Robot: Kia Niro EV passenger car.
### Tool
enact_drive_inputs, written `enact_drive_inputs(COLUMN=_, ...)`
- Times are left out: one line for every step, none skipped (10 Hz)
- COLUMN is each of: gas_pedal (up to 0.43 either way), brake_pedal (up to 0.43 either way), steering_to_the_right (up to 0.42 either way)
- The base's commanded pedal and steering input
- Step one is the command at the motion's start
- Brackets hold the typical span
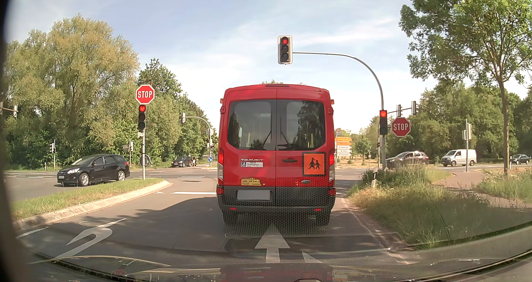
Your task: Follow the waypoints while adhering to traffic rules and regulations
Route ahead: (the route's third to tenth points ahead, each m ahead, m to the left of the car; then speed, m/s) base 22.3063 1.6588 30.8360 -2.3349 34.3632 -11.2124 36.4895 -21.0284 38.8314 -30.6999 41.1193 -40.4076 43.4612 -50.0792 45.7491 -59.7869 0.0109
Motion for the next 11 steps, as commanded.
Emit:
enact_drive_inputs(gas_pedal=0.0, brake_pedal=0.201, steering_to_the_right=-0.01)
enact_drive_inputs(gas_pedal=0.0, brake_pedal=0.201, steering_to_the_right=-0.01)
enact_drive_inputs(gas_pedal=0.0, brake_pedal=0.201, steering_to_the_right=-0.01)
enact_drive_inputs(gas_pedal=0.0, brake_pedal=0.195, steering_to_the_right=-0.01)
enact_drive_inputs(gas_pedal=0.0, brake_pedal=0.201, steering_to_the_right=-0.01)
enact_drive_inputs(gas_pedal=0.0, brake_pedal=0.201, steering_to_the_right=-0.01)
enact_drive_inputs(gas_pedal=0.0, brake_pedal=0.195, steering_to_the_right=-0.01)
enact_drive_inputs(gas_pedal=0.0, brake_pedal=0.201, steering_to_the_right=-0.01)
enact_drive_inputs(gas_pedal=0.0, brake_pedal=0.195, steering_to_the_right=-0.01)
enact_drive_inputs(gas_pedal=0.0, brake_pedal=0.201, steering_to_the_right=-0.01)
enact_drive_inputs(gas_pedal=0.0, brake_pedal=0.201, steering_to_the_right=-0.01)
